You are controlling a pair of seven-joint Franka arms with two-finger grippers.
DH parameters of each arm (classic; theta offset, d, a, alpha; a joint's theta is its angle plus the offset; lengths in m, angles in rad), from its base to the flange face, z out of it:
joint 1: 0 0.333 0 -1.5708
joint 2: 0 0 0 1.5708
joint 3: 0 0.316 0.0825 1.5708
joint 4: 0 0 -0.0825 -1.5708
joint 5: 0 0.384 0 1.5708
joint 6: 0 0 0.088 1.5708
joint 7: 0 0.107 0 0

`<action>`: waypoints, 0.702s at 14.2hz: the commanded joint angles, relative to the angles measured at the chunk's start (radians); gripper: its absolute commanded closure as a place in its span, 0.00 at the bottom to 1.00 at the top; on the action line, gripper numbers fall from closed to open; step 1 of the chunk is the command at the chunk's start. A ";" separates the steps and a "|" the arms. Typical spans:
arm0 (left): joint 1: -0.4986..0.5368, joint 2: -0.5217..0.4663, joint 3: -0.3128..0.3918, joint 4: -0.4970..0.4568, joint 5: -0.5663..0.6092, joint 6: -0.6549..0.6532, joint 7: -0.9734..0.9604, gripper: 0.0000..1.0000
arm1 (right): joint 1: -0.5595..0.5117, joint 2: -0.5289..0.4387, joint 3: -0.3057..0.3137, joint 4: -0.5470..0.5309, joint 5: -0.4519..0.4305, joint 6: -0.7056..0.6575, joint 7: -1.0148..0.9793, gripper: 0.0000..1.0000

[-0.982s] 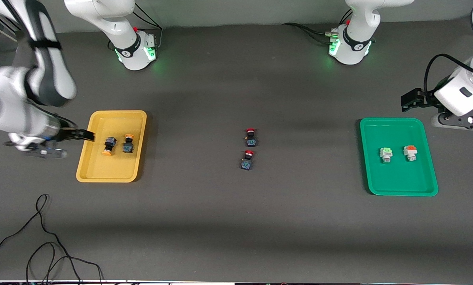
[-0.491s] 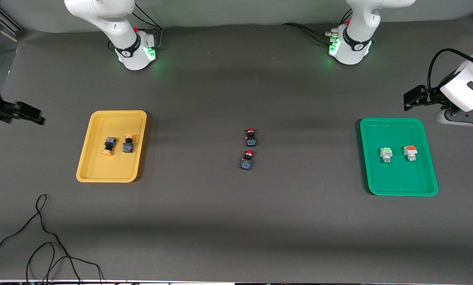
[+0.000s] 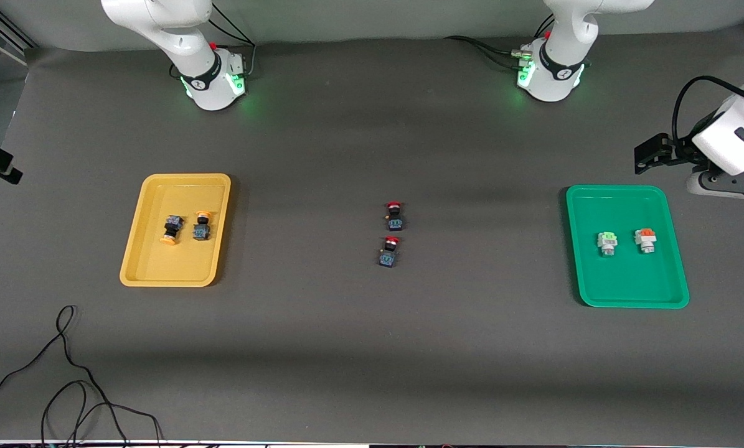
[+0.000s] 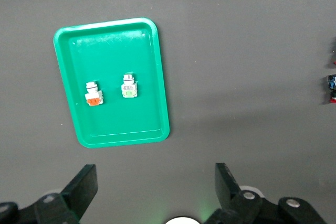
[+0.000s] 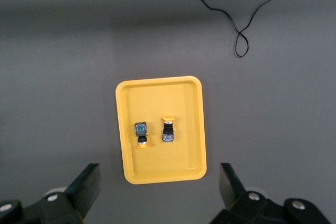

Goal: Place green and yellow buttons in trays

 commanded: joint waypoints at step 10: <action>-0.022 0.012 0.011 0.043 -0.008 -0.016 0.001 0.00 | -0.014 0.038 -0.001 0.035 0.129 -0.038 0.009 0.00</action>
